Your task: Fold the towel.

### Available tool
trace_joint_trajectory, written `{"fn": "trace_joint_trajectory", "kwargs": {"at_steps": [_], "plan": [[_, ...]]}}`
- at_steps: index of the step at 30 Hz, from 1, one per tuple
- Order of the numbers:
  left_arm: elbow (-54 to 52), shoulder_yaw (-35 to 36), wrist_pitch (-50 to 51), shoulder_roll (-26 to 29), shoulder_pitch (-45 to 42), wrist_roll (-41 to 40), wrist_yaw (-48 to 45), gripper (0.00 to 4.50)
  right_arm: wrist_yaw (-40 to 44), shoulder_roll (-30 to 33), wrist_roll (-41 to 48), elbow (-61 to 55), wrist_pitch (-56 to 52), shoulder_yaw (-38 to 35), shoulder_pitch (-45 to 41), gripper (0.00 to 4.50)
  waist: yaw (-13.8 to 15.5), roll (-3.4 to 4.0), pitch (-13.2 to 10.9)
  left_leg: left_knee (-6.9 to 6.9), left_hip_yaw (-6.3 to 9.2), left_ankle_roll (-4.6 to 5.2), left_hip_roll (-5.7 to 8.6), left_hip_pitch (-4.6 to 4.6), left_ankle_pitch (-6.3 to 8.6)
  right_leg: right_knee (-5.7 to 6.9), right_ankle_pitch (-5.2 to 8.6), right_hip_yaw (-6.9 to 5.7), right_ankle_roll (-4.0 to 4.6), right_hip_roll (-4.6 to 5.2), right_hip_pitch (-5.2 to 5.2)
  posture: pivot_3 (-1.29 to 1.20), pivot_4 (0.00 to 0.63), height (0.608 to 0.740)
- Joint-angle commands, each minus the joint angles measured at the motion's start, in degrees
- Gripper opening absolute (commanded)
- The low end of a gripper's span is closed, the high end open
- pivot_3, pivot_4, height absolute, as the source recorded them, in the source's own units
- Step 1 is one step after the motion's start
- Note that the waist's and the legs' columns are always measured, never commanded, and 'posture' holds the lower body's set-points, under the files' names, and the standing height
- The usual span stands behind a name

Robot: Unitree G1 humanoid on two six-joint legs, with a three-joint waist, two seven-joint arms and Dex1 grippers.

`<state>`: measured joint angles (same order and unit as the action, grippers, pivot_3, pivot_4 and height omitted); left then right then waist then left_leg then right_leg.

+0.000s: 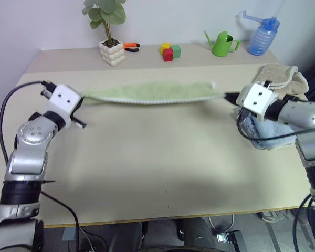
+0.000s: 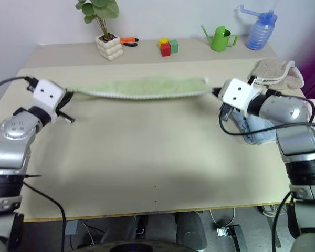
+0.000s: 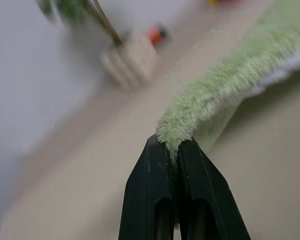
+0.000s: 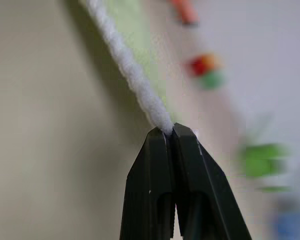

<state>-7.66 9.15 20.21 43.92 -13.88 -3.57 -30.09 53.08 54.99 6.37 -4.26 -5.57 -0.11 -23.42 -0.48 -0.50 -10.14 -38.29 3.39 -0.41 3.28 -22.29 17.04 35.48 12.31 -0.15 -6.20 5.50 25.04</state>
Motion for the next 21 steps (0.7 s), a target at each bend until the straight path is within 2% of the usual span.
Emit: {"fn": "trace_joint_trajectory", "kwargs": {"at_steps": [1,7,11,21], "plan": [[-8.2,5.65,6.19,2.02,4.6,-3.76,-2.92,0.0,7.33,5.09,5.98,-7.91,-7.34,-3.67,4.95,0.03,0.09,0.0,0.0,0.0,0.02,0.0,-0.01,0.08,0.01,-0.04,0.0,-0.01,0.01,0.0,-0.1,0.0,0.15,0.731],[-12.72,8.77,8.44,3.42,9.7,-6.74,-6.1,0.0,11.69,9.01,8.76,-11.29,-11.8,-5.08,8.76,0.03,0.0,0.01,0.01,-0.01,0.02,-0.01,-0.03,0.16,0.01,-0.04,0.01,-0.03,0.01,0.0,-0.15,0.0,0.15,0.731],[-13.73,6.11,7.68,1.54,8.15,-7.36,-5.49,0.0,8.94,5.85,6.64,-8.37,-10.15,-3.08,4.73,0.03,-0.01,0.01,0.01,0.0,0.0,-0.01,-0.03,0.16,0.01,-0.07,0.0,-0.03,0.01,0.02,-0.15,0.0,0.15,0.731],[-0.24,-3.15,10.4,-3.94,-1.86,-0.76,1.81,0.0,1.07,-3.79,-6.3,11.33,0.81,5.8,-9.89,0.03,-0.12,0.0,0.02,0.0,-0.06,-0.14,0.0,0.16,-0.07,-0.1,-0.02,-0.04,0.03,0.0,-0.13,0.0,0.15,0.731]]}}
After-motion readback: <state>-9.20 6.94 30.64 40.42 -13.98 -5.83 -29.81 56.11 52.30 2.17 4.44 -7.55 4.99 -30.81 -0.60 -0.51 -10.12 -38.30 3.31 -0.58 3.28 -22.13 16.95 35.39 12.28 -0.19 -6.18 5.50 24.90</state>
